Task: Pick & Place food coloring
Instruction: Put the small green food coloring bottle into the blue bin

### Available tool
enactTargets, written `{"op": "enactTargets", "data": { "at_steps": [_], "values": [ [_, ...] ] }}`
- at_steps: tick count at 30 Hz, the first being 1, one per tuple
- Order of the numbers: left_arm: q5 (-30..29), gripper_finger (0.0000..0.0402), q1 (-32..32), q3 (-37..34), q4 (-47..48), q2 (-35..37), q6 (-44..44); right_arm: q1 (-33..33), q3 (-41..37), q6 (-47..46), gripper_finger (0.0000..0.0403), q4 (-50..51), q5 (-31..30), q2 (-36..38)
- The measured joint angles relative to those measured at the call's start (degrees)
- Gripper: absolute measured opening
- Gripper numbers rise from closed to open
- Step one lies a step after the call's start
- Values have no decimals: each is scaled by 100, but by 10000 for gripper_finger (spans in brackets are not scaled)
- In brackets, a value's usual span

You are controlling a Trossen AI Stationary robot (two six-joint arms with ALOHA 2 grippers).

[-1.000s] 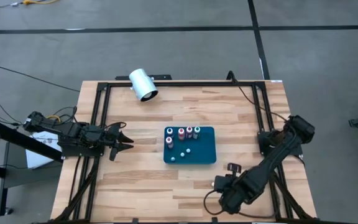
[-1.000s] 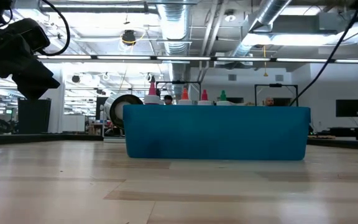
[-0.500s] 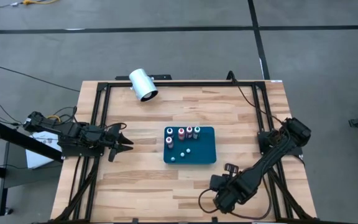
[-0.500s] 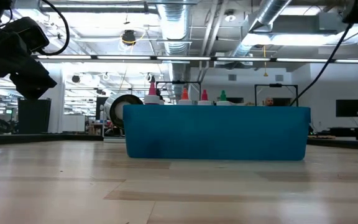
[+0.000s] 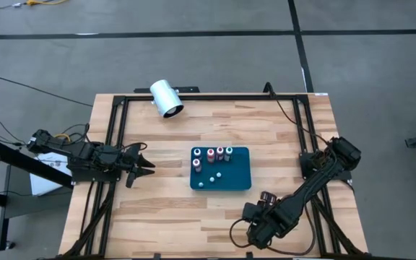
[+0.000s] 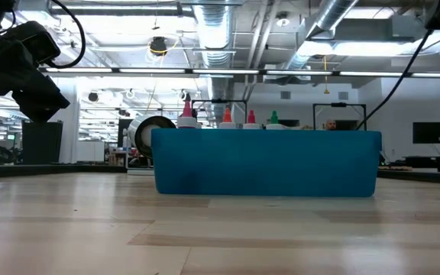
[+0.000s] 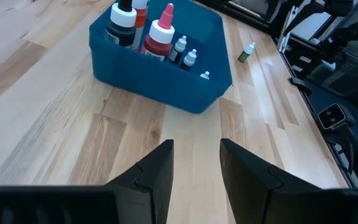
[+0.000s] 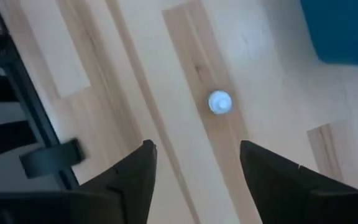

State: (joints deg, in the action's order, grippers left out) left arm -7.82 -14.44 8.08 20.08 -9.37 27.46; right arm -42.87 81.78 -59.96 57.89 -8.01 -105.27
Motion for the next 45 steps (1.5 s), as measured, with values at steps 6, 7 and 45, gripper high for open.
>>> {"op": "enactTargets", "data": {
  "at_steps": [6, 7, 45],
  "values": [
    [-1, 122, 0, 0, 2, 0, -2, 103, 0, -7, 223, -62, -287, 2],
    [-1, 122, 0, 0, 4, 0, -4, 122, -1, -6, 221, -66, -285, 2],
    [-4, 122, 0, 0, 22, 0, -155, 476, -1638, -348, 221, -1981, -75, 0]
  ]
}}
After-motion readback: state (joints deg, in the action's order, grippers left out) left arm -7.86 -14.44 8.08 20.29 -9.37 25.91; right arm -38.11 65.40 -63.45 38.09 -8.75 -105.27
